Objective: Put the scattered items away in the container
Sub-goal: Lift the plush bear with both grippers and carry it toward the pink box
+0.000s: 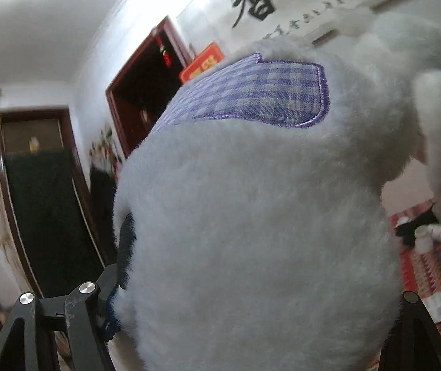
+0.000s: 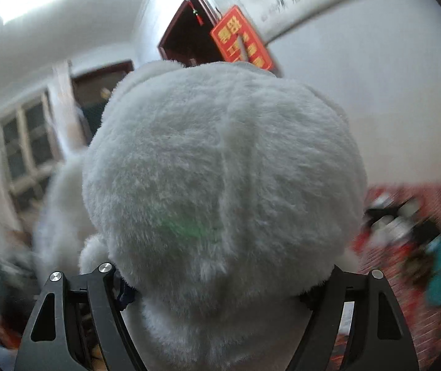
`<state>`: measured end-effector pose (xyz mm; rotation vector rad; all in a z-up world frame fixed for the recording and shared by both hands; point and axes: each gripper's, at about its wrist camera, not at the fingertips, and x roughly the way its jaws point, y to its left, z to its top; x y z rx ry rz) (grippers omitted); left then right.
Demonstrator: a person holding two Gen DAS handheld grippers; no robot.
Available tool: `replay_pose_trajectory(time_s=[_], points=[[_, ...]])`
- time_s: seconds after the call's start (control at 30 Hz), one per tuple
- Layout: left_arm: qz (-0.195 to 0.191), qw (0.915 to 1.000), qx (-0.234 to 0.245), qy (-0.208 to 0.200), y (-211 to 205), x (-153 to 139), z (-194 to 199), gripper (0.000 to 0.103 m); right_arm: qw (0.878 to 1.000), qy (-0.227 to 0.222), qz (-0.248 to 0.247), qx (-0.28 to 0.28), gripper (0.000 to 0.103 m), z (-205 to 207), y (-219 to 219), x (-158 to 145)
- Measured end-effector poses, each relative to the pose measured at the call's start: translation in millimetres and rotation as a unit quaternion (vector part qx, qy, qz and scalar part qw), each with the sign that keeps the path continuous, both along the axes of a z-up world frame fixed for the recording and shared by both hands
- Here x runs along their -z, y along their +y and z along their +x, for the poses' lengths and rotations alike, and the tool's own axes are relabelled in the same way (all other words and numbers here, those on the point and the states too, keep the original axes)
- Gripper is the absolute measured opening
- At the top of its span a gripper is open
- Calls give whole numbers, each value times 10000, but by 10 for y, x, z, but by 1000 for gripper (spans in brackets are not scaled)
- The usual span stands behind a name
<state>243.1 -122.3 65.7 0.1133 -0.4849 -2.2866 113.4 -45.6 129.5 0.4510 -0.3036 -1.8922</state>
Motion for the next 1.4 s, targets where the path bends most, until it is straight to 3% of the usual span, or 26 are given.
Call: replay_pose_trajectory(time_s=[0.13,0.33,0.4,0.57,0.7,0.77,0.9,1.03,1.2,1.4], points=[[135,9998,140,-5,71,-4,14,76,9970,509,356,451,81,28,-50,3],[287,9990,345,14,209,56,-22,76,9966,465,397,550,81,-136,82,59],[527,9973,506,-15,221,17,-9,76,9964,450,410,582,81,-191,125,78],[1285,9874,923,-65,143,-112,-207,76,9894,829,619,1022,81,-214,303,79],[1488,9787,1404,-194,346,-107,-417,76,9898,714,527,1117,81,-291,525,79],[1509,9734,1707,-246,501,-130,-578,76,9850,871,584,1368,81,-288,672,76],[1594,9592,2317,-276,813,-199,-896,76,9810,873,521,1654,81,-336,1059,78],[1715,9398,2936,-326,1160,-324,-1355,76,9657,1016,488,2340,81,-381,1638,33],[1775,9125,3662,-412,1645,-514,-1928,76,9292,1234,541,3441,81,-531,2413,-125],[1997,8714,4426,-700,2414,-574,-2603,76,8842,1386,792,4391,81,-624,3175,-233]])
